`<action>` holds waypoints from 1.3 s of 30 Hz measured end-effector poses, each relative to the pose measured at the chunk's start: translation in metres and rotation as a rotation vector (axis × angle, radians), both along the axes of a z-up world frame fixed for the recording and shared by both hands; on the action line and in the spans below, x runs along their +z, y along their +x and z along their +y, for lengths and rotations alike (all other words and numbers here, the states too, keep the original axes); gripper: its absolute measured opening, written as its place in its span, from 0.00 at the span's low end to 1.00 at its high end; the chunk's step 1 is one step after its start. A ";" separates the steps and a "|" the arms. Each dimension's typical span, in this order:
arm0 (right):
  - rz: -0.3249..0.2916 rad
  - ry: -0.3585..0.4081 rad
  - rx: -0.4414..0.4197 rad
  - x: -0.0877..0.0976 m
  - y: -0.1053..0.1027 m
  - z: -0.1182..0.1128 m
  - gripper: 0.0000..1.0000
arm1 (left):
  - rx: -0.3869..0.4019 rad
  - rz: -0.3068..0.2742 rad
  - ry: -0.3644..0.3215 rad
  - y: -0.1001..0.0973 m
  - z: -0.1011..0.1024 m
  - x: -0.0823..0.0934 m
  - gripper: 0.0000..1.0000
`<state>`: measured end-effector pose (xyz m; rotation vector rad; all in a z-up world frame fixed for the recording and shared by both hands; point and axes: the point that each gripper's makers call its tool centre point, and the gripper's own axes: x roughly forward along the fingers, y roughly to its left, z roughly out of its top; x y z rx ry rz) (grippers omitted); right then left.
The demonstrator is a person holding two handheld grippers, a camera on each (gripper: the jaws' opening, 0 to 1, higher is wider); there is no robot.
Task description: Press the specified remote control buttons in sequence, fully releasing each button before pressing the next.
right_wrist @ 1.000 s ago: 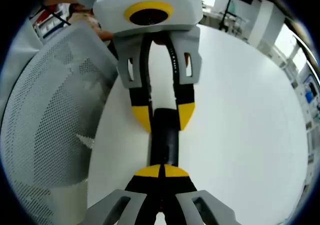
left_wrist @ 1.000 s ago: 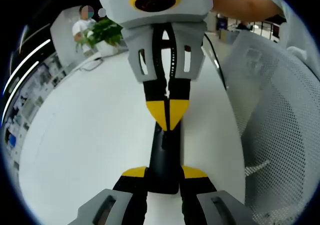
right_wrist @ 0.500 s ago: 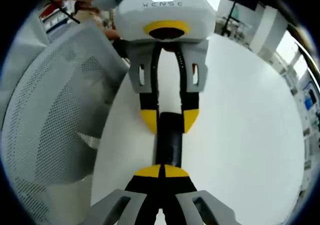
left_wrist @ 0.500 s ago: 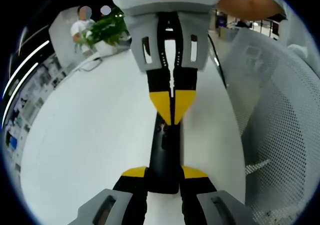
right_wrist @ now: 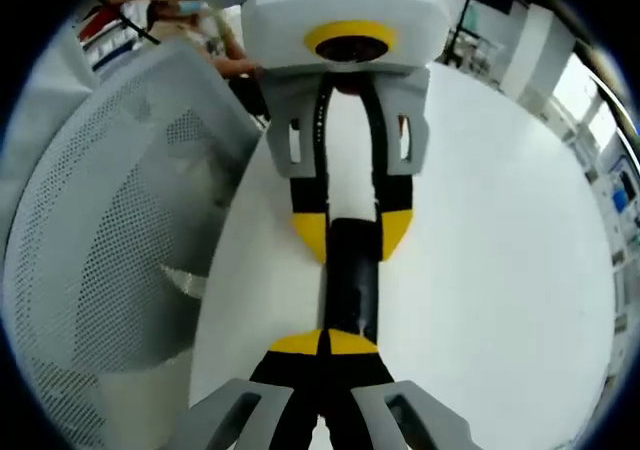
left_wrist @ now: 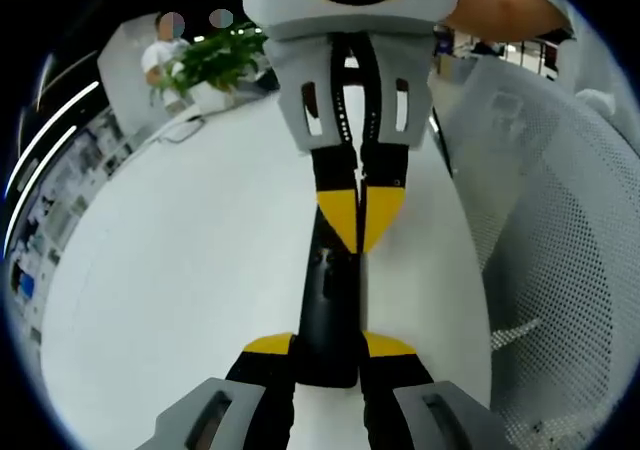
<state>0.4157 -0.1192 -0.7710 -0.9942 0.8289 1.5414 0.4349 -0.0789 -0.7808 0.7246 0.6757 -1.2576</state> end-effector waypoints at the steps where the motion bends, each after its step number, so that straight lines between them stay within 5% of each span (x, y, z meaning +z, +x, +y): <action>1: 0.001 -0.001 -0.001 -0.001 0.000 0.000 0.00 | 0.000 0.000 0.000 0.000 0.000 0.000 0.23; 39: 0.050 -0.006 -0.032 -0.005 0.001 0.002 0.00 | 0.004 0.007 -0.017 0.000 -0.001 0.000 0.23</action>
